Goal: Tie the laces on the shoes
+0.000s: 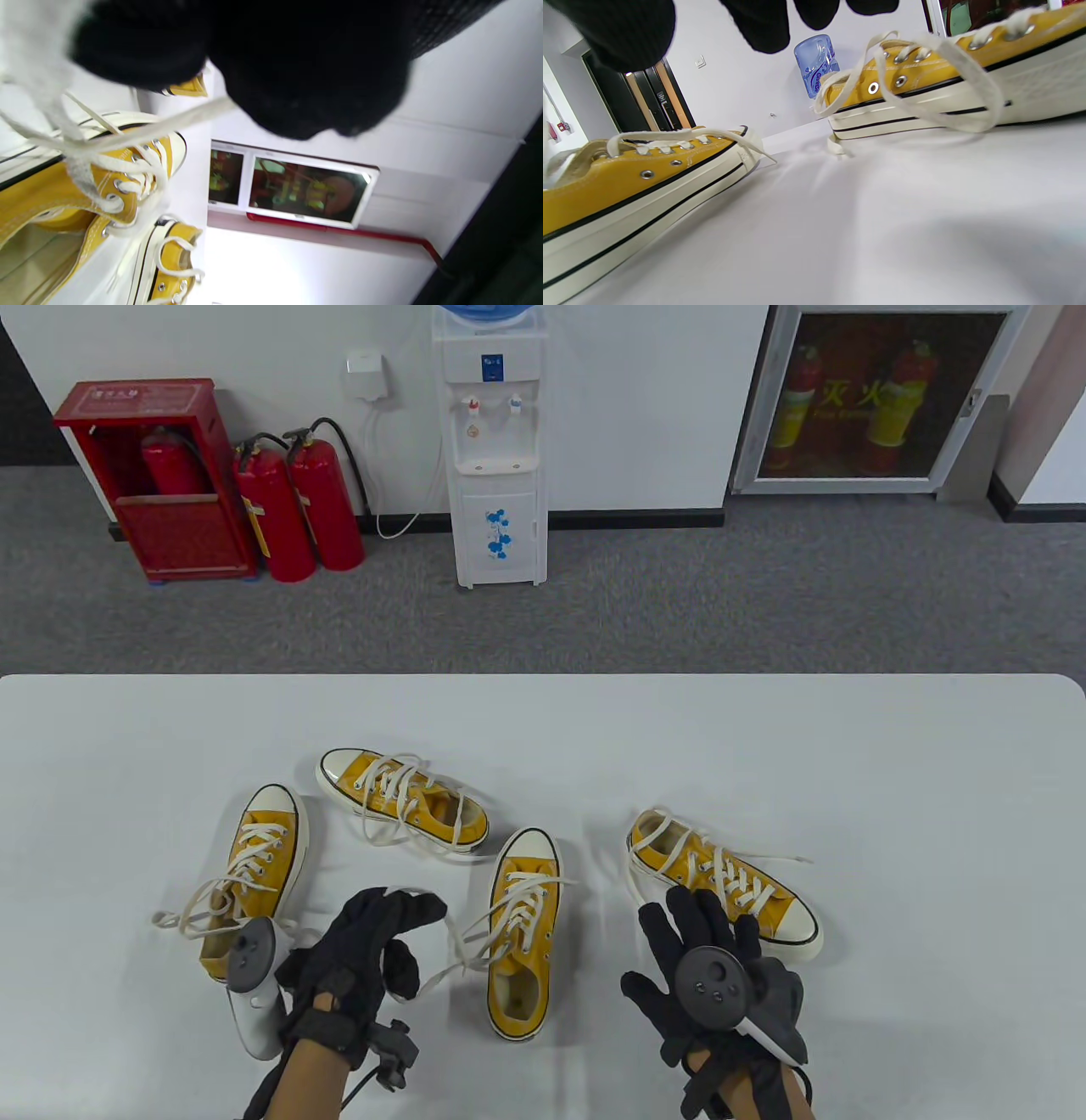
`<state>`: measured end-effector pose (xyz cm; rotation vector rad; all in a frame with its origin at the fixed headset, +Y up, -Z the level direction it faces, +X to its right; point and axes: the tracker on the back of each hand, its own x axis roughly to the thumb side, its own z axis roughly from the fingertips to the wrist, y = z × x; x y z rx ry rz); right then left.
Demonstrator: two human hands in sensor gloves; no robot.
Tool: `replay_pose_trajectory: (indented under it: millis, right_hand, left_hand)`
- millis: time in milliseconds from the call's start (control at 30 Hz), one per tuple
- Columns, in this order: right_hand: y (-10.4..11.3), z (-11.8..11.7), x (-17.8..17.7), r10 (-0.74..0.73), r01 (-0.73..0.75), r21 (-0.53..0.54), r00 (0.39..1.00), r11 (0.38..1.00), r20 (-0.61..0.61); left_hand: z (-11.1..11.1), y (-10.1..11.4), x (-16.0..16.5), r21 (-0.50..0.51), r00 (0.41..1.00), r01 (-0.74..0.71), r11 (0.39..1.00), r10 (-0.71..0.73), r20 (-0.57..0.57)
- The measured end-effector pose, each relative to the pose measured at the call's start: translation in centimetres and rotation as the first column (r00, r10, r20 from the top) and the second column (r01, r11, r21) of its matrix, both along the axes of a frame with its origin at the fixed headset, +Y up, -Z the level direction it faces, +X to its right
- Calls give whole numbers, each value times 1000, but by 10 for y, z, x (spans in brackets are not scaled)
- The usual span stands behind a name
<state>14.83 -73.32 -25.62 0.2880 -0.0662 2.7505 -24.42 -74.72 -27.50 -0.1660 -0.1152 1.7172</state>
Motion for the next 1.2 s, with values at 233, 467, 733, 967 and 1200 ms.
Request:
replay_pose_trajectory:
  millis: [233,467,733,967,1200]
  right_hand:
    - [14,-9,-11,-5,5,-27,1000,1000,17]
    - [31,-32,-43,-42,45,-83,998,996,42]
    - [32,-64,-94,-101,101,-115,995,988,3]
    - [24,-80,-136,-8,-10,-150,993,989,-116]
    - [9,-92,-154,57,-95,-205,982,974,-181]
  left_hand:
    - [3,8,-2,72,996,90,993,-89,-23]
    - [4,6,8,82,973,231,970,-231,-6]
    - [3,1,8,62,963,269,961,-268,-18]
    - [3,-1,9,53,965,263,963,-263,-5]
    - [2,-2,8,55,964,267,962,-267,-9]
